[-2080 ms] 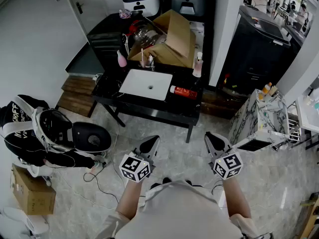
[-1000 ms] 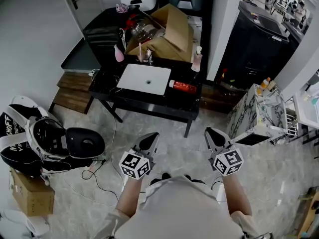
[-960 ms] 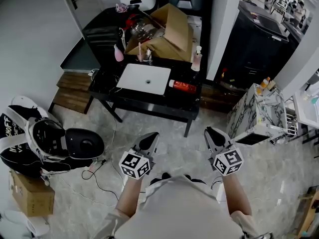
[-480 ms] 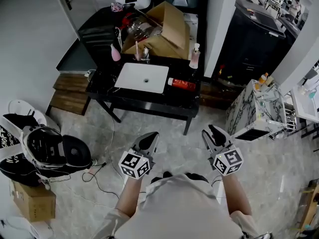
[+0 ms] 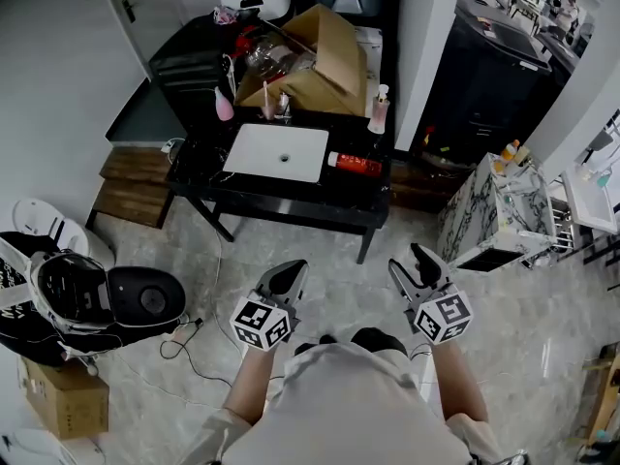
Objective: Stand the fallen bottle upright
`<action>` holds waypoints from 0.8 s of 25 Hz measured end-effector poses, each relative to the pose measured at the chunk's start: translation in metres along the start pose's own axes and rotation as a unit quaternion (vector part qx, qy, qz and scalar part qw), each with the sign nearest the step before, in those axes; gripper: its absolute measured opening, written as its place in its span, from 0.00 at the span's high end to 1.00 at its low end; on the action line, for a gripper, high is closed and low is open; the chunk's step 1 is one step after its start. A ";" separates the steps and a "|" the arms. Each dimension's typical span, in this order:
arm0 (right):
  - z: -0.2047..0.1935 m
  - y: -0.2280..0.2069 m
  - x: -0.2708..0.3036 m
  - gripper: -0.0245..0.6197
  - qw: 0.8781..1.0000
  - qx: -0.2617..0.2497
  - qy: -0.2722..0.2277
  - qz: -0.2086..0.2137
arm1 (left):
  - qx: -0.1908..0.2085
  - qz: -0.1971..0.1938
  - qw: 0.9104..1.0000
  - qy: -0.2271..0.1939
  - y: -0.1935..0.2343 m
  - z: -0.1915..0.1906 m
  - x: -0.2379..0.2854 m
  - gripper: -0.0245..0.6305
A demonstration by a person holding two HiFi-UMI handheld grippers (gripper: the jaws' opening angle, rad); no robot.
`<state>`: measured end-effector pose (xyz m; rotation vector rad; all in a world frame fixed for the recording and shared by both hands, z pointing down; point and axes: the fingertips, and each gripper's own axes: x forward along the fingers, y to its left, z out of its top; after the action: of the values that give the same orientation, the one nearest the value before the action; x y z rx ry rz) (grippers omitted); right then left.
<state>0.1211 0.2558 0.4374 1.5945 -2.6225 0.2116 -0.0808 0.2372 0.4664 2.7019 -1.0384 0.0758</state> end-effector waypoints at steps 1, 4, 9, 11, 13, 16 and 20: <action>0.000 0.001 0.000 0.54 1.000 -0.001 0.000 0.001 | -0.001 -0.001 1.000 0.000 0.001 0.000 0.000 0.95; 0.002 0.002 0.002 0.52 1.000 0.001 0.001 0.001 | -0.004 -0.002 1.000 0.000 0.004 0.001 0.000 0.95; -0.001 -0.001 0.007 0.50 1.000 0.004 0.006 -0.003 | -0.007 -0.002 1.000 0.002 0.009 -0.001 0.001 0.95; -0.003 -0.001 0.013 0.50 1.000 0.007 0.013 -0.001 | -0.008 -0.001 1.000 0.004 0.013 -0.001 0.002 0.95; -0.006 -0.002 0.019 0.50 1.000 0.009 0.022 0.003 | -0.010 0.002 1.000 0.007 0.019 -0.002 0.004 0.95; -0.007 -0.007 0.028 0.50 1.000 0.009 0.025 0.005 | -0.011 0.006 1.000 0.010 0.026 -0.004 0.008 0.95; -0.012 -0.018 0.047 0.50 0.999 0.002 0.036 0.009 | -0.011 0.010 1.000 0.013 0.037 -0.002 0.023 0.95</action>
<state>0.1152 0.2082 0.4563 1.5354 -2.5846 0.2716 -0.0881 0.1963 0.4795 2.6633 -1.0524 0.1011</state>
